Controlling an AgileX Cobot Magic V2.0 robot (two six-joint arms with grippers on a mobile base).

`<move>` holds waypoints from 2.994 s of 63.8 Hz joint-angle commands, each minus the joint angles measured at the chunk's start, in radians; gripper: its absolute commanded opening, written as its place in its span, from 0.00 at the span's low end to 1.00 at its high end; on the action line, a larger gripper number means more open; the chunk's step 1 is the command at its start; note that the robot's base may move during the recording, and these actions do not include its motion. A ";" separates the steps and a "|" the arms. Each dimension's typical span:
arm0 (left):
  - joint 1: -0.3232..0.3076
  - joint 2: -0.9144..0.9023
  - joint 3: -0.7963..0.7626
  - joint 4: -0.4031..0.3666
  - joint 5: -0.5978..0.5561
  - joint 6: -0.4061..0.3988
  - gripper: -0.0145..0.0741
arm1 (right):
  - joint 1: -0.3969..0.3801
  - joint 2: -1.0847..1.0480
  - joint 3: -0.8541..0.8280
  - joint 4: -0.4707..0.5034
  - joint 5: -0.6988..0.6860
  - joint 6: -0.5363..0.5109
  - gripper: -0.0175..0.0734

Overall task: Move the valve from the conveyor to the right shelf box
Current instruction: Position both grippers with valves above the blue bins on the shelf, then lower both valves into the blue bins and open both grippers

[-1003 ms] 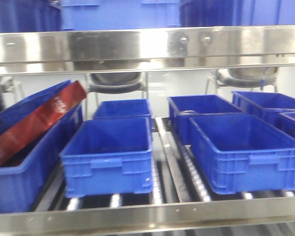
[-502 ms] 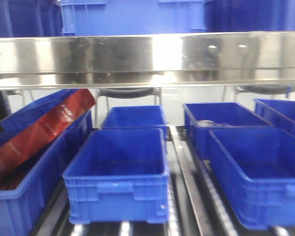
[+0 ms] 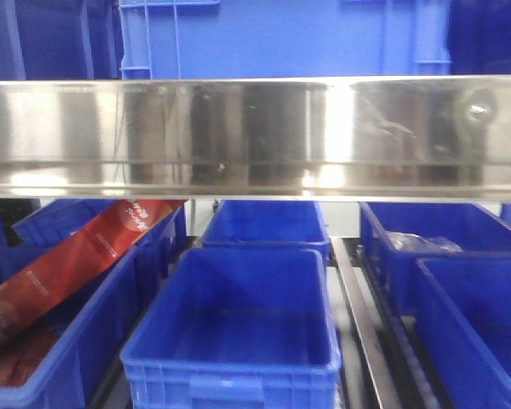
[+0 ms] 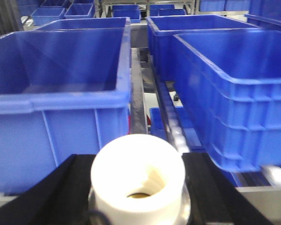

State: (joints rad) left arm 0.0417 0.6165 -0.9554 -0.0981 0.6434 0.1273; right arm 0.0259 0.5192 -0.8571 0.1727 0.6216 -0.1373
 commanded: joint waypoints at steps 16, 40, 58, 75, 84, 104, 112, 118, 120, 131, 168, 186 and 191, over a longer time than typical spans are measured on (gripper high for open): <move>-0.004 -0.006 -0.011 -0.007 -0.058 -0.002 0.04 | -0.002 -0.008 -0.018 0.000 -0.079 -0.006 0.02; -0.004 -0.006 -0.011 -0.007 -0.058 -0.002 0.04 | -0.002 -0.008 -0.018 0.000 -0.079 -0.006 0.02; -0.004 -0.006 -0.011 -0.007 -0.058 -0.002 0.04 | -0.002 -0.008 -0.018 0.000 -0.079 -0.006 0.02; -0.004 -0.006 -0.011 -0.007 -0.060 -0.002 0.04 | -0.002 -0.008 -0.018 0.000 -0.079 -0.006 0.02; -0.004 -0.006 -0.011 -0.007 -0.060 -0.002 0.04 | -0.002 -0.008 -0.018 0.000 -0.079 -0.006 0.02; -0.004 -0.006 -0.011 -0.007 -0.060 -0.002 0.04 | -0.002 -0.008 -0.018 0.000 -0.079 -0.006 0.02; -0.004 -0.006 -0.011 -0.007 -0.060 -0.002 0.04 | -0.002 -0.008 -0.018 0.000 -0.079 -0.006 0.02; -0.004 -0.006 -0.011 -0.007 -0.060 -0.002 0.04 | -0.002 -0.008 -0.018 0.000 -0.079 -0.006 0.02; -0.004 -0.006 -0.011 -0.007 -0.064 -0.002 0.04 | -0.002 -0.008 -0.018 0.000 -0.079 -0.006 0.02; -0.004 -0.006 -0.011 -0.014 -0.066 -0.002 0.04 | -0.002 -0.008 -0.018 0.000 -0.092 -0.006 0.02; -0.380 0.409 -0.443 -0.004 -0.032 -0.002 0.04 | 0.118 0.384 -0.552 0.040 0.058 -0.029 0.02; -0.448 0.733 -0.724 -0.017 0.040 -0.002 0.04 | 0.367 0.667 -0.760 0.040 0.051 -0.040 0.02; -0.448 0.818 -0.768 -0.043 0.055 -0.002 0.04 | 0.408 0.758 -0.809 0.040 0.051 -0.040 0.02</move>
State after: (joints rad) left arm -0.4003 1.3729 -1.6703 -0.1122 0.7125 0.1273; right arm 0.3962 1.2107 -1.6081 0.2105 0.7328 -0.1666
